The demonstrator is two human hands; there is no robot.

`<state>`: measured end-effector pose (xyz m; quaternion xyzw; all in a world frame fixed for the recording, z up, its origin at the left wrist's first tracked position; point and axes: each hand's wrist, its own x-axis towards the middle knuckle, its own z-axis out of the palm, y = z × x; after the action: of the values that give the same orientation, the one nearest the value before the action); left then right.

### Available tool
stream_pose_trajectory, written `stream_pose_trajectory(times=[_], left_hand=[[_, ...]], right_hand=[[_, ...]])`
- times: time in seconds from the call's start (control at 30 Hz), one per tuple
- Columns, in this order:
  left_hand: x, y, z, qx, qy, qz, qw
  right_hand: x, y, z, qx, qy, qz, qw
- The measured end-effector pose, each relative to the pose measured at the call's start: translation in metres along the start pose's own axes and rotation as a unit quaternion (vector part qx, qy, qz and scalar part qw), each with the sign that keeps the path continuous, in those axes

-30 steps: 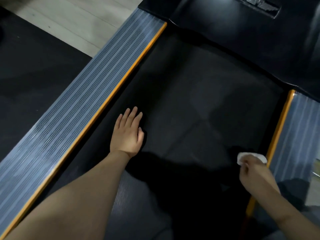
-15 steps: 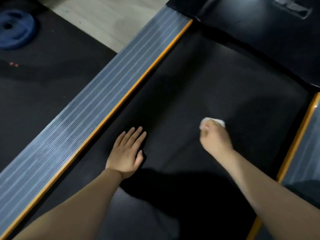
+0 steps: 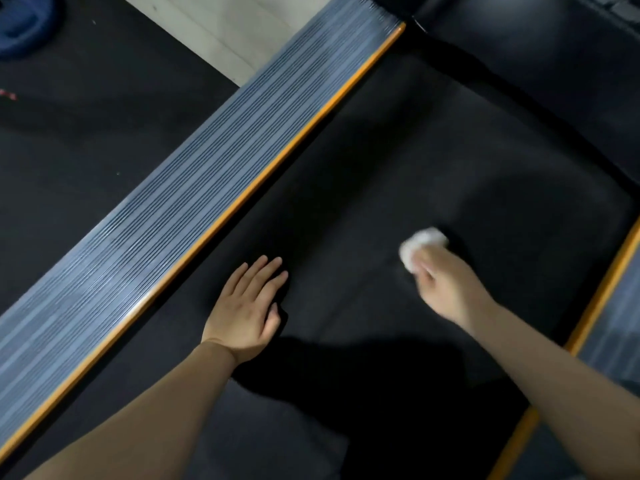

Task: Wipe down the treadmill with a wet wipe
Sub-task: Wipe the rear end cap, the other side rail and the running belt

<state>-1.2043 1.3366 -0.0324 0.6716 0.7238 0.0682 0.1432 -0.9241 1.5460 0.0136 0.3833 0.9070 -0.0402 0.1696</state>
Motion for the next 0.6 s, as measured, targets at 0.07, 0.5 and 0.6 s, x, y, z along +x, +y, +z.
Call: stream_pose_trajectory(times=[0.07,0.5,0.6], left_hand=[[0.001,0.000,0.000,0.006,-0.001,-0.003,1.000],[0.003,0.003,-0.001,0.046,-0.003,-0.007,0.999],[0.002,0.002,-0.003,0.037,-0.001,-0.002,0.999]], right_hand=[[-0.082,0.035,0.024,0.061,-0.041,0.051,0.996],[0.168,-0.123,-0.069,-0.052,-0.113,-0.136,0.983],[0.188,-0.148,-0.072,-0.088,-0.197,-0.166,0.962]])
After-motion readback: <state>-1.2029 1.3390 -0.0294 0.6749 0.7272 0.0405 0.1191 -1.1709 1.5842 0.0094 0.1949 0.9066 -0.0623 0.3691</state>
